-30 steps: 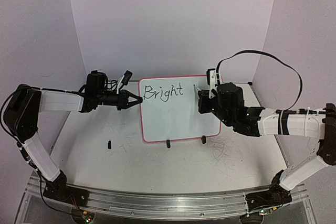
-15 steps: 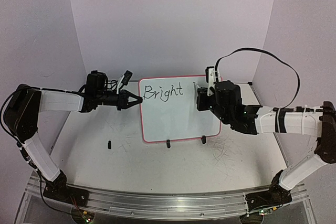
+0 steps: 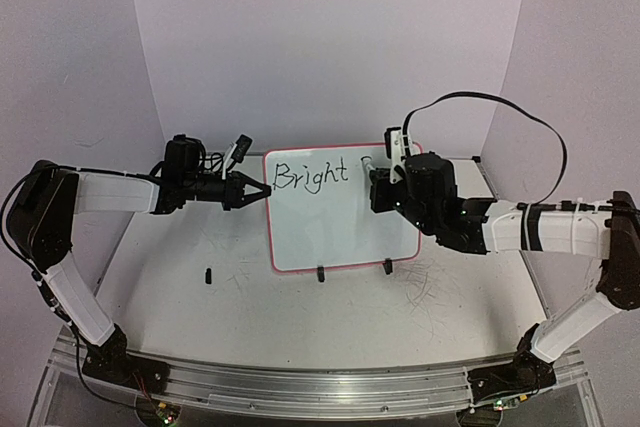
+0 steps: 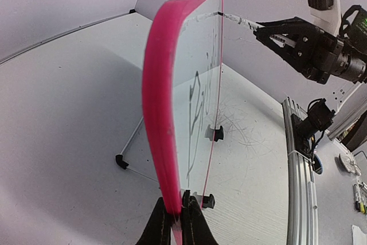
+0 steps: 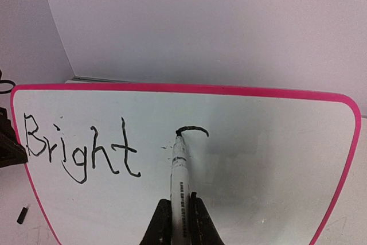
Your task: Write a sentence on the whiteboard
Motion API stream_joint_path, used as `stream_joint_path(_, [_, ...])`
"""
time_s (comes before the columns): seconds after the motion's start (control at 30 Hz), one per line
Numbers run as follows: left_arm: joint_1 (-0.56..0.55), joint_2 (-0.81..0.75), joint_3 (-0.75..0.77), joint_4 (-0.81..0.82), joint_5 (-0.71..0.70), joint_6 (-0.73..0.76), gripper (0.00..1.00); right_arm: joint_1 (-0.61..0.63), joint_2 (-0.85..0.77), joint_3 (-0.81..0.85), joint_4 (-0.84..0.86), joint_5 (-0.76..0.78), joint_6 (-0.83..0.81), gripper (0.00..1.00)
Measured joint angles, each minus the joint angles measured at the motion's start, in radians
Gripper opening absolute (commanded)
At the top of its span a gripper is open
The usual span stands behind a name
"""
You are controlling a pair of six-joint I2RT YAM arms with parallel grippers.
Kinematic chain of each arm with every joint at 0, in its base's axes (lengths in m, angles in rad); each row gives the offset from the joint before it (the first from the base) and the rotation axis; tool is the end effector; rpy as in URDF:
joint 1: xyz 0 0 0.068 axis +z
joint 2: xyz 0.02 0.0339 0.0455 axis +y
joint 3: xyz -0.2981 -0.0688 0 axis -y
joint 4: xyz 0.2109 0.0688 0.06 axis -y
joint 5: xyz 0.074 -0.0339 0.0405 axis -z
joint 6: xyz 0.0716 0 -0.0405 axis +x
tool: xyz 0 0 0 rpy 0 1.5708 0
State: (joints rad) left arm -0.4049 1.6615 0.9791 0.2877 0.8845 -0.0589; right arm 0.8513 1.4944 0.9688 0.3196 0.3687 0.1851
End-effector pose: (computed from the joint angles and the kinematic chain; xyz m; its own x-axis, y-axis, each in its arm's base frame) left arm 0.3079 -0.1922 0.2780 -0.4062 0.1335 -0.9040 0.8836 0.3095 -0.3513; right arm 0.2485 0.2444 0.3280 -0.2188 0.0108 -0.9757 -0.4363 0.8933 0.1077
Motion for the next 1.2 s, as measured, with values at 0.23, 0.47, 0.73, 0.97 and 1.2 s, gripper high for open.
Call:
stream_joint_path(0.23, [0.000,0.000,0.000,0.000,-0.001,0.000,0.00,0.000,0.000,-0.001,-0.019,-0.005,0.015,0.00])
stream_joint_path(0.47, [0.000,0.000,0.000,0.000,-0.004,-0.001,0.00,0.000,-0.021,-0.034,-0.048,-0.007,0.042,0.00])
stream_joint_path(0.73, [0.000,0.000,0.000,-0.001,-0.006,-0.001,0.00,0.005,-0.034,-0.071,-0.068,-0.019,0.076,0.00])
stream_joint_path(0.97, [0.000,0.000,0.000,0.000,-0.005,0.000,0.00,0.029,-0.034,-0.081,-0.099,-0.031,0.099,0.00])
stream_joint_path(1.2, [0.000,-0.002,0.000,0.000,-0.005,0.003,0.00,0.035,-0.035,-0.081,-0.103,-0.044,0.101,0.00])
